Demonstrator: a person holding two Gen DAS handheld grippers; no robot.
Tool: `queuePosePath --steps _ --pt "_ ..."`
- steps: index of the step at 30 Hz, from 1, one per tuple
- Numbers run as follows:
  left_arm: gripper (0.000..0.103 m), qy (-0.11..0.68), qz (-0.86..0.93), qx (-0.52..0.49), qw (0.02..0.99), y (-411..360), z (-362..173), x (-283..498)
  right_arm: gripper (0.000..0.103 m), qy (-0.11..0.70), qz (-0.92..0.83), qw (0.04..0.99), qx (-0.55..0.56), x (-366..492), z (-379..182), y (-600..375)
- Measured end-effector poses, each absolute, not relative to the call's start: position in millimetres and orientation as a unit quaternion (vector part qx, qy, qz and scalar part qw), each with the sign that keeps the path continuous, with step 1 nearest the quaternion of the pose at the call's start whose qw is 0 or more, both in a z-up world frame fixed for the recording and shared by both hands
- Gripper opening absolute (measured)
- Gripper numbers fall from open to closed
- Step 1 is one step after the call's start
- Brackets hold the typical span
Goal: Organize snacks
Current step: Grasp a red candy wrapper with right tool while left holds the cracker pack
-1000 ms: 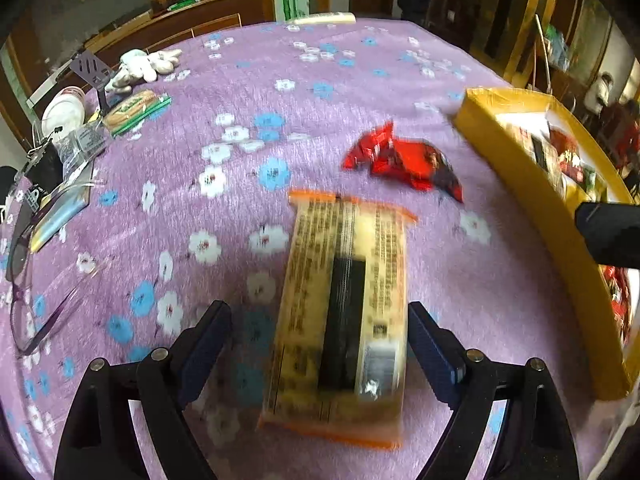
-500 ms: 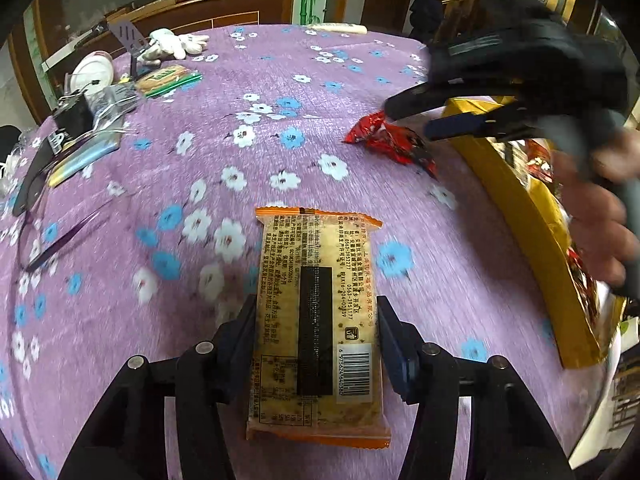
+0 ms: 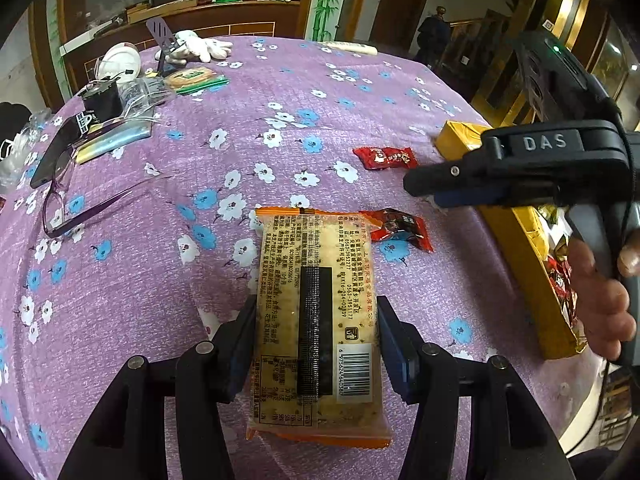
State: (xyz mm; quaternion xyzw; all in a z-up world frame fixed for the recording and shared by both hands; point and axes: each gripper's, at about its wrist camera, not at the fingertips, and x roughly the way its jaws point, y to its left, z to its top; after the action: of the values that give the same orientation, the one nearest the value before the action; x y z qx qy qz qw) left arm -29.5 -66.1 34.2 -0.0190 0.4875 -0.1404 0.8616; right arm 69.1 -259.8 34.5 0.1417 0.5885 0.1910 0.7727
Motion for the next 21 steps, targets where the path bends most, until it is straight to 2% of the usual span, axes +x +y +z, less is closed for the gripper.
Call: queuePosePath --steps 7,13,21 --pt "0.059 0.484 -0.144 -0.020 0.863 -62 38 -36 0.051 0.588 0.211 0.773 0.108 84 17 -245" --pt "0.059 0.483 -0.143 -0.027 0.864 -52 40 -37 0.051 0.607 0.246 0.750 0.096 61 9 -236" --pt "0.059 0.483 -0.150 -0.025 0.862 -52 40 -38 0.051 0.594 0.181 0.784 0.032 49 13 -212"
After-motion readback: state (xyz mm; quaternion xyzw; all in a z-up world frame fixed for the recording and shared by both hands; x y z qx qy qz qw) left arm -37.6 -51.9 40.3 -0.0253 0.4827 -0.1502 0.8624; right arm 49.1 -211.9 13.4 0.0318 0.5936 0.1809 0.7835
